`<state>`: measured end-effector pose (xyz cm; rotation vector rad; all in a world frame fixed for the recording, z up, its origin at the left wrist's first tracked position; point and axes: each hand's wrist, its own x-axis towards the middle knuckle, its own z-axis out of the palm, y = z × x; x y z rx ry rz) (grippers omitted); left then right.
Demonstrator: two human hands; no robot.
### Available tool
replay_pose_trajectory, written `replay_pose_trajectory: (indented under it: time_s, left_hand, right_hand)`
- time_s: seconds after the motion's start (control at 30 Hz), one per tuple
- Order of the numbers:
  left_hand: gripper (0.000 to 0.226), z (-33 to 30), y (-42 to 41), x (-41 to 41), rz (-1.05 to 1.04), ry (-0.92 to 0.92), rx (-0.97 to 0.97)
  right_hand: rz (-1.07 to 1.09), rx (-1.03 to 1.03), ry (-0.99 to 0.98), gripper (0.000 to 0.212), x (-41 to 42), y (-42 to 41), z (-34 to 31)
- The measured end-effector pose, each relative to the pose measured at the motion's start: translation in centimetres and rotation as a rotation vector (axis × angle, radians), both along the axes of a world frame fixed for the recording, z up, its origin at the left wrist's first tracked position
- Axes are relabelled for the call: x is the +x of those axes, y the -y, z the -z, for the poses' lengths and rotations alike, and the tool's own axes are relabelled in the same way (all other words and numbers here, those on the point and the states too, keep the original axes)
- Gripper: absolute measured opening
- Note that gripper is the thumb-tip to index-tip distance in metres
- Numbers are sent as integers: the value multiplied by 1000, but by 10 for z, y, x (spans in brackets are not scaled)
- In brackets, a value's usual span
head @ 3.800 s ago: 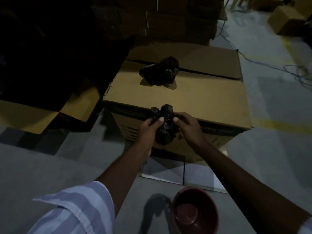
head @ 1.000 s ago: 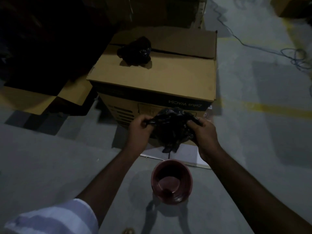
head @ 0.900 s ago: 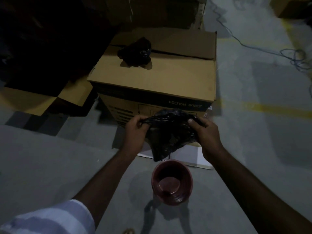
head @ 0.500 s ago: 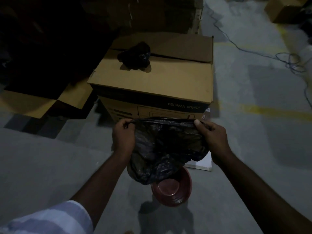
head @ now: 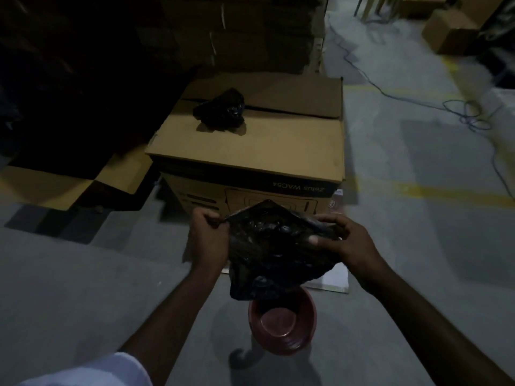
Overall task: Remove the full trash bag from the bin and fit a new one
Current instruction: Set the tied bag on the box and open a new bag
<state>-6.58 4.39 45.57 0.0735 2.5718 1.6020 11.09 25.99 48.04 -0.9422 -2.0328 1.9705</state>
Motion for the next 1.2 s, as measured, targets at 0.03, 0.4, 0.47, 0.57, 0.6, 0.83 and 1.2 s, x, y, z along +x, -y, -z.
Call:
replay_pose_trajectory:
  time_s: [0.03,0.4,0.47,0.57,0.6,0.83,1.2]
  left_hand:
    - [35,-1,-2,0,33,-66,-23]
    - [22,-4,18,-1,488,-462,-369]
    - [21,-1,19,0,441,-483,-382]
    - [18,6,18,-3,350,-385,-451]
    - [22,6,17,-2,336,-353,-464]
    - [22,0,13,1,157,-272,-515]
    - [61,9,7,37,496,-62,-468]
  right_hand:
    - [-23,55,28,45,1,1,0]
    - [97,723,306,49,33,-47,8]
    - [105,741,354,40,41,-53,10]
    - [112,744,430,34,55,-55,17]
    - [108,739,461,32,59,-54,21]
    - [84,601,555,30,71,-53,45]
    - [77,418,766,31,113,-37,108]
